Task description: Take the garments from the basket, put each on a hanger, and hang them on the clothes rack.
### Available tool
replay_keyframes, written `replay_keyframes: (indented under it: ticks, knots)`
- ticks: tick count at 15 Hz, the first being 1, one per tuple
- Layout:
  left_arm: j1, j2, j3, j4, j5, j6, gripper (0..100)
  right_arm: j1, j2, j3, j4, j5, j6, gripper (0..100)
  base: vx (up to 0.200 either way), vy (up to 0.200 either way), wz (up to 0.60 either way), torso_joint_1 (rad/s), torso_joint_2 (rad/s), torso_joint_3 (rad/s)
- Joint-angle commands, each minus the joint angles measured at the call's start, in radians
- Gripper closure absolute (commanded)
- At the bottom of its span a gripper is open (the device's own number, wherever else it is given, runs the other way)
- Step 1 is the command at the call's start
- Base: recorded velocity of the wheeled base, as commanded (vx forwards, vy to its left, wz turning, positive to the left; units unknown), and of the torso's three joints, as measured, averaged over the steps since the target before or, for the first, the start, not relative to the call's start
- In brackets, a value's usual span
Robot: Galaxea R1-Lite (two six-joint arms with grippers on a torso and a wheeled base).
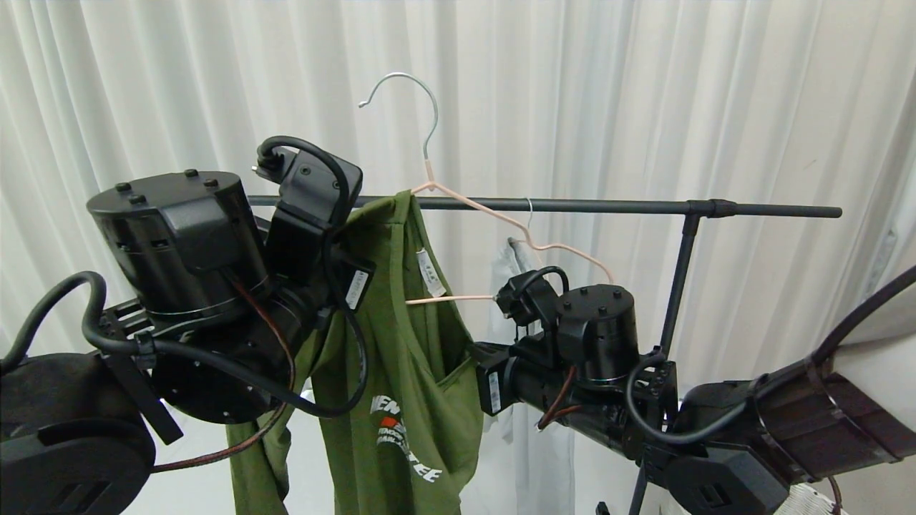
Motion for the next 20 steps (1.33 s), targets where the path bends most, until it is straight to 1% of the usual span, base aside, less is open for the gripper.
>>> replay_keyframes:
  ticks: [1, 3, 4, 5, 7, 8, 14, 17, 20]
  knots:
    - [0.002, -0.001, 0.002, 0.000, 0.000, -0.001, 100, -0.012, -0.004, 0.006, -0.001, -0.001, 0.001, 100, 0.000, 0.000, 0.00, 0.000, 0.00, 0.000]
    - [0.004, -0.001, 0.002, 0.000, 0.000, -0.001, 100, -0.027, -0.009, 0.007, -0.001, -0.012, 0.003, 100, 0.000, 0.000, 0.00, 0.000, 0.00, 0.000]
    - [0.012, -0.001, 0.000, 0.000, 0.003, 0.000, 100, -0.043, -0.020, 0.013, -0.001, -0.036, 0.003, 100, 0.000, 0.000, 0.00, 0.000, 0.00, 0.000]
    - [0.025, -0.001, 0.002, 0.000, 0.011, 0.000, 100, -0.057, -0.035, 0.024, -0.001, -0.044, 0.001, 100, 0.000, 0.000, 0.00, 0.000, 0.00, 0.000]
    - [0.048, 0.000, 0.006, 0.000, 0.014, 0.000, 100, -0.090, -0.070, 0.058, -0.001, -0.046, 0.001, 100, 0.000, 0.000, 0.00, 0.000, 0.00, 0.000]
    - [0.050, -0.001, 0.006, 0.000, 0.014, 0.000, 100, -0.098, -0.079, 0.064, -0.001, -0.046, 0.001, 100, 0.000, 0.000, 0.00, 0.000, 0.00, 0.000]
    - [0.059, 0.005, 0.011, 0.000, 0.014, 0.000, 100, -0.218, -0.194, 0.147, -0.001, -0.039, -0.003, 100, 0.000, 0.000, 0.00, 0.000, 0.00, 0.000]
    - [0.061, 0.006, 0.019, 0.000, 0.014, -0.001, 100, -0.265, -0.208, 0.151, -0.001, -0.038, -0.008, 100, 0.000, 0.000, 0.00, 0.000, 0.00, 0.000]
    - [0.068, 0.006, 0.028, -0.002, 0.012, -0.003, 100, -0.288, -0.213, 0.150, -0.001, -0.035, -0.008, 100, 0.000, 0.000, 0.00, 0.000, 0.00, 0.000]
